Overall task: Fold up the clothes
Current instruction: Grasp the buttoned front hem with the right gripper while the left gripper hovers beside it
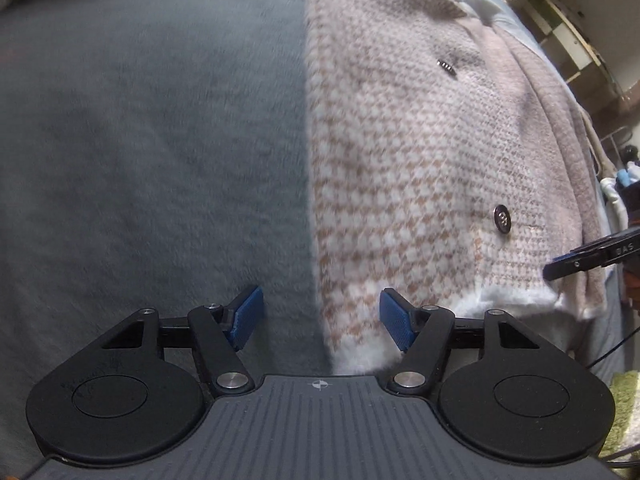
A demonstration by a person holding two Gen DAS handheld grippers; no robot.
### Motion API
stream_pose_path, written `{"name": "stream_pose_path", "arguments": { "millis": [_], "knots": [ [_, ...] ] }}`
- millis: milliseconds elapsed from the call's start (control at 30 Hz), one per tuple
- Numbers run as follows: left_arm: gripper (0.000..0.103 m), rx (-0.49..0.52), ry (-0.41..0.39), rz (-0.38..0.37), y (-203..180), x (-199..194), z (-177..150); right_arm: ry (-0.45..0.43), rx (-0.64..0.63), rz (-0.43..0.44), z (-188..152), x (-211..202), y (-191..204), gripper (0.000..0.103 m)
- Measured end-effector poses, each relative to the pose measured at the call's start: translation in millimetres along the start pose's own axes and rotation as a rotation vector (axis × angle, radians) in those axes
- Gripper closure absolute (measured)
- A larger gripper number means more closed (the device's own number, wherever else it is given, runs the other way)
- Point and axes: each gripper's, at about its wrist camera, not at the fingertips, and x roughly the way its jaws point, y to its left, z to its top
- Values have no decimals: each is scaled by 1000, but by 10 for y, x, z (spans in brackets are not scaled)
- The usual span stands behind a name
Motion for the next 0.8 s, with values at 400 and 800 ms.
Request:
{"name": "stream_pose_path", "arguments": {
  "millis": [400, 800],
  "knots": [
    [41, 39, -3, -4, -1, 37, -46, -42, -67, -40, -119, -67, 114, 100],
    [44, 80, 6, 17, 86, -15, 64, -14, -133, -124, -108, 140, 153, 101]
  ]
}}
